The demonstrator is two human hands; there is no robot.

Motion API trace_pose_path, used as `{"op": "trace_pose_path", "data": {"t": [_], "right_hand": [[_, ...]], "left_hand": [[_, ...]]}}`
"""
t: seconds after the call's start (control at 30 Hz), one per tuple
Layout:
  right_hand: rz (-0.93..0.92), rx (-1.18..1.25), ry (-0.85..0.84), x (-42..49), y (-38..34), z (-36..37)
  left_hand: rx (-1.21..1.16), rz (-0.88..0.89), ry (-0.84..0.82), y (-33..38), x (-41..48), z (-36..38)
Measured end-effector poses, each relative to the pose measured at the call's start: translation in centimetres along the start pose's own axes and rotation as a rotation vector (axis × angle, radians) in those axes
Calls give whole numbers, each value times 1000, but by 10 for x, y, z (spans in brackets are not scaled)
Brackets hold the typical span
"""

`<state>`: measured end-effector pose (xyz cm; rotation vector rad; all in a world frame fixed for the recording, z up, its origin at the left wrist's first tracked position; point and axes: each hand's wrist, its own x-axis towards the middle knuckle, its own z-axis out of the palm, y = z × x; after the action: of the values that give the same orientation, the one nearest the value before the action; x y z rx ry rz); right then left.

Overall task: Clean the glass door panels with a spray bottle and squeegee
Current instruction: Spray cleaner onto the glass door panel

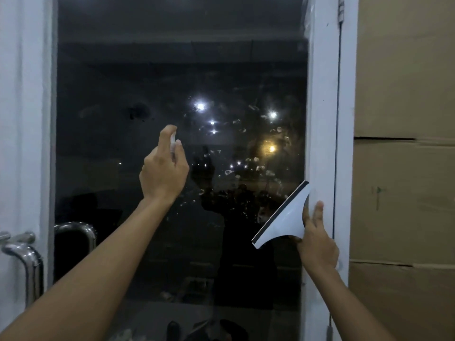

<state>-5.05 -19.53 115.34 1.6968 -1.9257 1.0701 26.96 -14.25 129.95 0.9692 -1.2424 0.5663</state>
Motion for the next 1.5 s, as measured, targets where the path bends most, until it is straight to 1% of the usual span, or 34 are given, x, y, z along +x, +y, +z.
{"op": "trace_pose_path", "data": {"t": [0.13,0.3,0.53,0.67,0.73,0.93,1.17,1.27,1.37,1.43,1.5], "right_hand": [[-3,-29,-15,-1,7,-5],[-24,-29,-27,0,10,-7],[-50,-71,-25,3,16,-8],[-62,-40,-30,4,16,-8],[-64,-35,-32,4,16,-10],[-61,-66,-31,3,17,-12],[-73,-48,-26,3,17,-12],[-99,-41,-9,4,20,-14],[-123,-5,16,2,23,-16],[-121,22,60,-1,24,-18],[-124,102,130,-5,23,-19]], "left_hand": [[-13,58,-6,32,0,16],[-8,71,-18,55,-12,34],[-6,22,-81,50,-36,46],[-4,12,-143,44,-44,48],[-3,-25,-155,39,-45,47],[-15,-146,-104,20,-47,40],[-37,-81,-47,34,-49,41],[-47,-60,-55,39,-46,40],[-52,-46,-97,39,-45,38],[-42,-35,-134,38,-46,35],[-34,-37,-168,35,-45,33]]}}
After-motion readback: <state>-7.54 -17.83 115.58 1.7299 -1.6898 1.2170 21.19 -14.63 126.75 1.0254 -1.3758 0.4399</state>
